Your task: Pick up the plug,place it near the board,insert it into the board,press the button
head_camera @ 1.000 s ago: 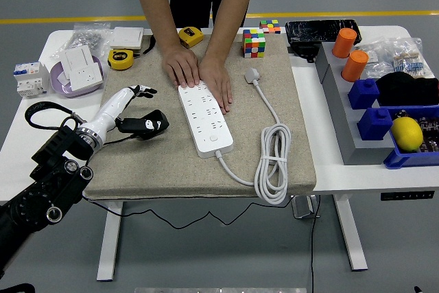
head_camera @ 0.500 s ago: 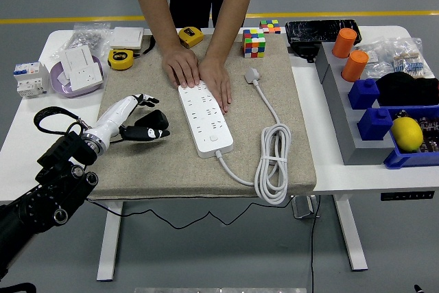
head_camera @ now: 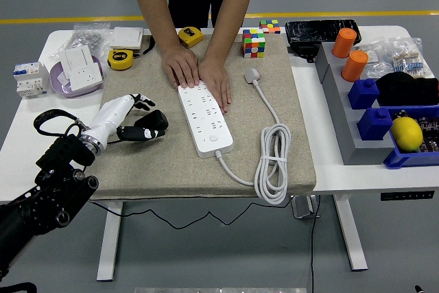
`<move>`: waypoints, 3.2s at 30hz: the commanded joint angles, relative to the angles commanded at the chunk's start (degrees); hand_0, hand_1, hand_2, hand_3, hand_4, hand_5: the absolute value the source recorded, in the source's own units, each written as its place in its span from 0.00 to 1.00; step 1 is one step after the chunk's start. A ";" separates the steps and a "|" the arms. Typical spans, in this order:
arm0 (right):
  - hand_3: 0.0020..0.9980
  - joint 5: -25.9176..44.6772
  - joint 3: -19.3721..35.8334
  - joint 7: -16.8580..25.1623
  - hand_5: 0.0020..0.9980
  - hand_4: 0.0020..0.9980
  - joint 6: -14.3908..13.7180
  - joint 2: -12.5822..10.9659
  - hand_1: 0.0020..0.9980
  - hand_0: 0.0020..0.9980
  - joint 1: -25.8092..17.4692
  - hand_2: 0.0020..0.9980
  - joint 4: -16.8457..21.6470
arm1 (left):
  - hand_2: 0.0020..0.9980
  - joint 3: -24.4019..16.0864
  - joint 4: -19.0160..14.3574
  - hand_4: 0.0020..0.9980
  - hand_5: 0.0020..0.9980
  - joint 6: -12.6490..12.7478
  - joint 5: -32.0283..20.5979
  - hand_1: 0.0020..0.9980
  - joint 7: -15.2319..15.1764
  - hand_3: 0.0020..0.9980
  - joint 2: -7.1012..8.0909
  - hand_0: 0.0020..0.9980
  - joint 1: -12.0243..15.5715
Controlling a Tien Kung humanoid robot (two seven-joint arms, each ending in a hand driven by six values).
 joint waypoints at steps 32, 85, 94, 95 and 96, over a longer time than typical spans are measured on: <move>0.86 -0.16 0.51 0.35 0.96 1.00 -0.05 -0.15 0.91 1.00 -0.07 0.84 0.00 | 0.42 0.43 2.77 0.62 0.18 3.83 8.82 0.42 -0.49 0.44 -0.33 0.43 -1.16; 0.86 -1.27 0.36 0.02 0.96 1.00 0.19 -0.70 0.91 1.00 0.39 0.84 0.00 | 0.41 22.47 3.86 0.62 0.16 5.32 -2.29 0.42 -2.29 0.44 0.82 0.42 -13.78; 0.86 -1.23 0.25 0.01 0.96 1.00 0.22 -0.74 0.91 1.00 0.55 0.84 0.00 | 0.41 21.89 6.82 0.62 0.16 6.10 -2.10 0.42 -2.71 0.44 -0.10 0.42 -14.77; 0.86 -1.16 0.18 0.04 0.96 1.00 0.22 -0.73 0.91 1.00 0.56 0.84 0.00 | 0.41 21.99 7.27 0.62 0.16 6.10 -2.15 0.42 -2.70 0.44 -0.16 0.42 -14.83; 0.86 -1.14 0.17 0.05 0.96 1.00 0.21 -0.72 0.91 1.00 0.57 0.84 0.00 | 0.41 22.09 7.49 0.62 0.16 6.11 -2.17 0.42 -2.70 0.44 -0.19 0.42 -14.85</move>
